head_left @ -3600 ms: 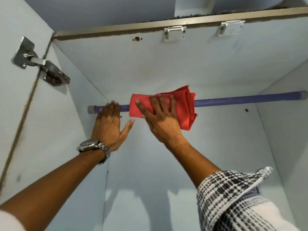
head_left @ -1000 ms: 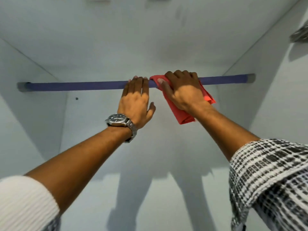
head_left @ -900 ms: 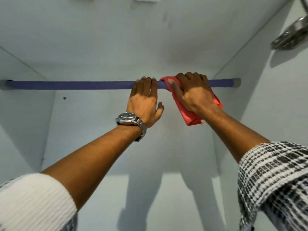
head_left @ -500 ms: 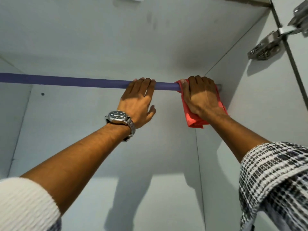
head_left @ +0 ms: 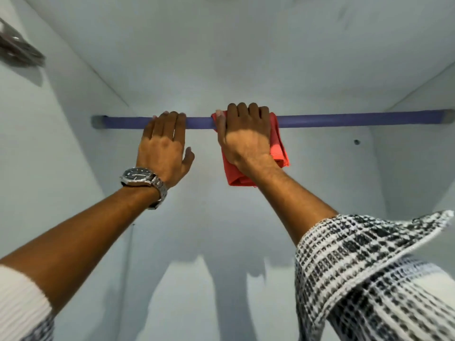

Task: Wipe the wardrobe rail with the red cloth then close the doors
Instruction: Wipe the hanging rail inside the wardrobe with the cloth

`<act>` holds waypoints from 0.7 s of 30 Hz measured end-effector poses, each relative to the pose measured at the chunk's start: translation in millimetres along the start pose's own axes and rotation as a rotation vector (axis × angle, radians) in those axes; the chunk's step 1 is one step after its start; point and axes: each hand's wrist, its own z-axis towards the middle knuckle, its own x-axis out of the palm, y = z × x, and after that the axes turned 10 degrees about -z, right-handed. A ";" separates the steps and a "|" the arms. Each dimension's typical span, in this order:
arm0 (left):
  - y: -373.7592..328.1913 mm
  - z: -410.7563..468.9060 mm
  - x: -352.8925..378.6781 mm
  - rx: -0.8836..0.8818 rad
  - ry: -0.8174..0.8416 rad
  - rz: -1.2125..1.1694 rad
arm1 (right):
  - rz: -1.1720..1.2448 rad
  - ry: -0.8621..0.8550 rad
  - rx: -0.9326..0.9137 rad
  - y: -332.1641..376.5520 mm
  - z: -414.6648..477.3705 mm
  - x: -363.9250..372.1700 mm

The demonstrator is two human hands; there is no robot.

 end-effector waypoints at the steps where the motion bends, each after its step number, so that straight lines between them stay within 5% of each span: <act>1: 17.0 -3.0 -2.0 -0.034 0.000 0.011 | 0.021 0.001 -0.004 20.5 1.5 0.1; 11: 118.0 -19.0 -5.4 -0.072 0.021 0.063 | -0.006 -0.058 -0.179 154.4 9.9 10.9; 21: 106.6 -13.4 -13.6 -0.075 0.060 0.122 | -0.029 -0.142 -0.375 90.5 11.7 18.8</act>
